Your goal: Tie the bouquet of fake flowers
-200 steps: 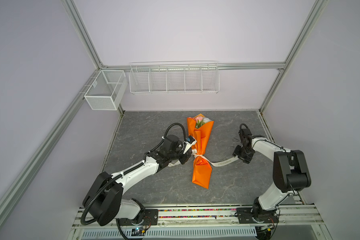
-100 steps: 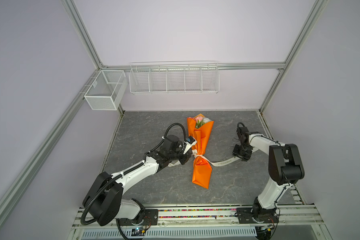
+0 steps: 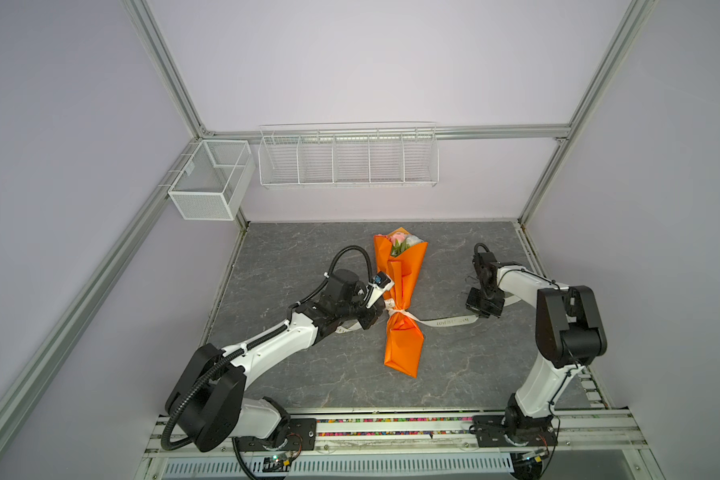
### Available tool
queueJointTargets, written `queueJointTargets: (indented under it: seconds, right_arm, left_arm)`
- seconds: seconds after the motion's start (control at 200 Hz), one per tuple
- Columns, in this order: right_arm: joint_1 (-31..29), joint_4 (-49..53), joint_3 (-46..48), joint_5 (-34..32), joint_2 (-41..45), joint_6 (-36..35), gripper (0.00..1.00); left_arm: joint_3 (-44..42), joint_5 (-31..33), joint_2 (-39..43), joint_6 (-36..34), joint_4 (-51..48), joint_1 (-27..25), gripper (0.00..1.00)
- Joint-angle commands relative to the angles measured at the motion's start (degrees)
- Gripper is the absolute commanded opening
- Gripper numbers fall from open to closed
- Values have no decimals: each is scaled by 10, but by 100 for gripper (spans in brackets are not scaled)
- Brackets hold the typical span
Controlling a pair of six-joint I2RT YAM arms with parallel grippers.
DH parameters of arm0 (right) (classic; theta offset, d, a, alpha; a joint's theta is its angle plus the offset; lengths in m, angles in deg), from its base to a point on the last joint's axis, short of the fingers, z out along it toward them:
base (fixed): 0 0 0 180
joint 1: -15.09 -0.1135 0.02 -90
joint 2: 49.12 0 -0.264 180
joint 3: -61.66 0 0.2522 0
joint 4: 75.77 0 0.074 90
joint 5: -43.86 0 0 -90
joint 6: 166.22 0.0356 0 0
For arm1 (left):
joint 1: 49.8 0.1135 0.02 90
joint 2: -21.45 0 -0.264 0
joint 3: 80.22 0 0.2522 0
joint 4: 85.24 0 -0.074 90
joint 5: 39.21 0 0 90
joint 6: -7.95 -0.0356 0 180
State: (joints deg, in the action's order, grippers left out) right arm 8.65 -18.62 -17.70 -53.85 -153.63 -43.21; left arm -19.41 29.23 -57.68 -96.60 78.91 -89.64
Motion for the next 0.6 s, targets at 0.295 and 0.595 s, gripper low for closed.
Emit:
queueJointTargets:
  seconds: [0.295,0.595]
  right_arm:
    - [-115,-91,-68,106,168,-96,7]
    - [-271,-111,-246,241,73,-131,8]
  left_arm:
    - [-18,-10,16,51,62,-5,0]
    - [-72,-7,51,94,123,-9,0]
